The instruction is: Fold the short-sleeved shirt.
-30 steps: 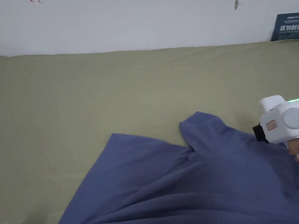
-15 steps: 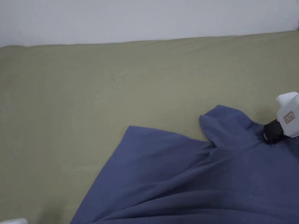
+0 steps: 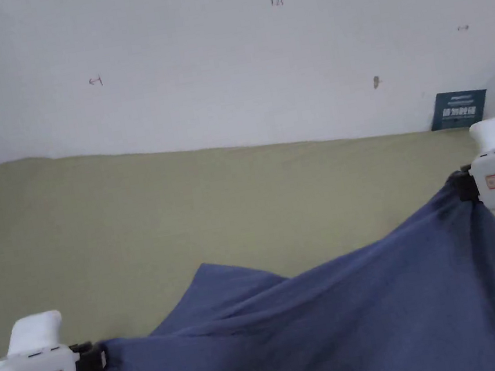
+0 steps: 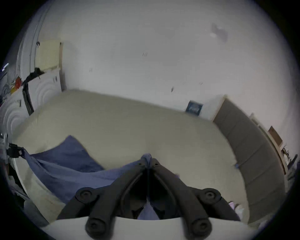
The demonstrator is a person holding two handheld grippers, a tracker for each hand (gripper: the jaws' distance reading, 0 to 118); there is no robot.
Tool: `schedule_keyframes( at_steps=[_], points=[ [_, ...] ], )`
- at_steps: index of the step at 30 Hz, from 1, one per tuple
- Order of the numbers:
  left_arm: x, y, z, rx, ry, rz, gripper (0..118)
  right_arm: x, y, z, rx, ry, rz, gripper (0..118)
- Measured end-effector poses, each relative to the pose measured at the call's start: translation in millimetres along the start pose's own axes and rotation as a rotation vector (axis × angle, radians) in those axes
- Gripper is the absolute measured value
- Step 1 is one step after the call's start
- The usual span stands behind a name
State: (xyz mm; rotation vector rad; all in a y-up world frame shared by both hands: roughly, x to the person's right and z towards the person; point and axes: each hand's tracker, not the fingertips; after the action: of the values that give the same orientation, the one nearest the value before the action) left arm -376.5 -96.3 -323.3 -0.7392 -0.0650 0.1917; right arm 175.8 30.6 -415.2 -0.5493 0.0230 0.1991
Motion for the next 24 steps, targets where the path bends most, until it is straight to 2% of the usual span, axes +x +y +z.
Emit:
schedule_keyframes(
  at_steps=[5,12,17,24],
  points=[
    [54.3,66.5,48.8,0.118,0.006,-0.105,7,33.3,37.1,100.6,0.174,-0.09,0.011,2],
    [118.9,167.8,112.9,0.269,0.024,-0.196,7,71.3,76.3,194.0,0.339,-0.2,-0.041,2],
    [142.9,229.8,137.6,0.317,0.083,-0.234,7,92.0,105.9,212.1,0.391,-0.248,-0.102,2],
    [146.6,280.7,143.6,0.351,0.164,-0.241,7,100.9,148.8,188.8,0.404,-0.276,-0.148,2]
  ],
)
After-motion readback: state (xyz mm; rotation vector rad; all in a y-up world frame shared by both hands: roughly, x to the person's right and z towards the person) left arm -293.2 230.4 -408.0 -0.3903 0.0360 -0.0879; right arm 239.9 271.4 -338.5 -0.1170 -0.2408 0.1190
